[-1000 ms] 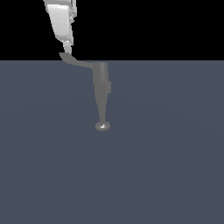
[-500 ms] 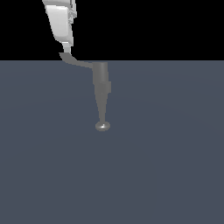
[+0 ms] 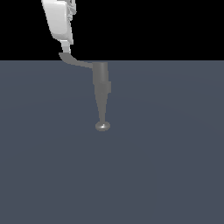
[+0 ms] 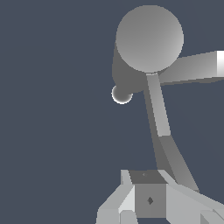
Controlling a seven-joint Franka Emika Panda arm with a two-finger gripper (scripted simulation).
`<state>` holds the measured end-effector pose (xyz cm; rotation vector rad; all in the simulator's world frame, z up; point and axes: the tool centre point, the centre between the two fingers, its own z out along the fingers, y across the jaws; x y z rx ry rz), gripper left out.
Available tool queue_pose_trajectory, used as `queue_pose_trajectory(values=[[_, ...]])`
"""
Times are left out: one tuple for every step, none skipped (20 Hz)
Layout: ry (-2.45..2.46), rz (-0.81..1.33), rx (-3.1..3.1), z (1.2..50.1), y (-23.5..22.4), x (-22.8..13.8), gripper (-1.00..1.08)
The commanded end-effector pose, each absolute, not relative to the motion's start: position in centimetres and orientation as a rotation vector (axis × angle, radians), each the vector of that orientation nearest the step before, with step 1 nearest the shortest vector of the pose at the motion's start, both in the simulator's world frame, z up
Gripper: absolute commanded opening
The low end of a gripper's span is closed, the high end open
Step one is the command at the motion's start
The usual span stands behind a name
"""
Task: Turn on the faucet by rotating a designated handle.
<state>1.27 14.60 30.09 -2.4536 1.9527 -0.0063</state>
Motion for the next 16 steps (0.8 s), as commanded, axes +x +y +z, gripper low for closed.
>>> queue_pose_trajectory(values=[[1.957, 0.0, -2.458, 29.9, 14.3, 0.3, -1.0], [1.957, 0.0, -2.458, 29.9, 14.2, 0.0, -1.0], [1.957, 0.0, -2.458, 29.9, 14.2, -0.3, -1.0], [1.958, 0.0, -2.457, 29.9, 14.1, -0.6, -1.0], [1.958, 0.0, -2.457, 29.9, 14.0, -0.9, -1.0], [1.958, 0.0, -2.457, 29.9, 13.9, -1.2, -1.0], [1.958, 0.0, -2.457, 29.9, 13.8, -1.5, -1.0], [1.958, 0.0, -2.457, 29.9, 13.7, -1.8, -1.0], [1.958, 0.0, -2.457, 29.9, 13.7, -2.1, -1.0], [1.958, 0.0, -2.457, 29.9, 13.6, -2.4, -1.0], [1.958, 0.0, -2.457, 29.9, 13.5, -2.7, -1.0], [1.958, 0.0, -2.457, 29.9, 13.4, -3.0, -1.0], [1.958, 0.0, -2.457, 29.9, 13.3, -3.3, -1.0], [1.958, 0.0, -2.457, 29.9, 13.3, -3.6, -1.0], [1.958, 0.0, -2.457, 29.9, 13.2, -4.0, -1.0], [1.958, 0.0, -2.457, 29.9, 13.2, -4.0, -1.0]])
